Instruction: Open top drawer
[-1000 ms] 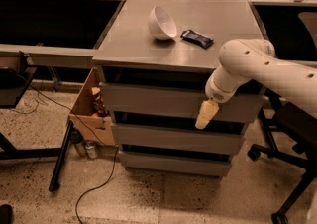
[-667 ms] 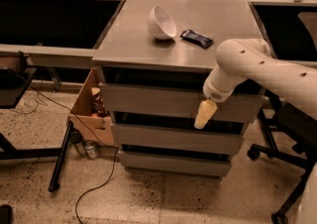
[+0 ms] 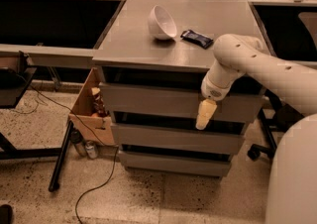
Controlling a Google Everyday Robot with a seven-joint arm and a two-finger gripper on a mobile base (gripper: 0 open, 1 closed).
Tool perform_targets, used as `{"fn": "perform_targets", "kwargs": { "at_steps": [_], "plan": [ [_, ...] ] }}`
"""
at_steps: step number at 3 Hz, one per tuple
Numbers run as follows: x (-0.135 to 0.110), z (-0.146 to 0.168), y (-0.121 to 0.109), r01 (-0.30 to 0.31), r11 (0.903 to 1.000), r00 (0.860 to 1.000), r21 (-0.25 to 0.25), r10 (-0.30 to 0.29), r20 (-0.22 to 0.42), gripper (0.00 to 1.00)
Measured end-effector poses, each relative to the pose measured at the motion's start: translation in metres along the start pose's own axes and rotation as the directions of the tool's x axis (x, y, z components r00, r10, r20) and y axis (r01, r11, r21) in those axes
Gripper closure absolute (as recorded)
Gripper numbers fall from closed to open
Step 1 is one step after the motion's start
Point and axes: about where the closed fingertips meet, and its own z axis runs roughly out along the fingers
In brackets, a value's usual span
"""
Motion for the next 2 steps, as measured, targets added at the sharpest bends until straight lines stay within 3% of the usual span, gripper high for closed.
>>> {"fn": "perform_targets", "kwargs": {
  "at_steps": [1,2],
  "plan": [
    [0.0112,0.0012,0.0073,0.009,0.9966,1.000,-0.082,-0.010,-0.004,0.00],
    [0.0120,0.0008,0.0095,0.010,0.9963,1.000,-0.086,-0.010,-0.004,0.00]
  ]
}}
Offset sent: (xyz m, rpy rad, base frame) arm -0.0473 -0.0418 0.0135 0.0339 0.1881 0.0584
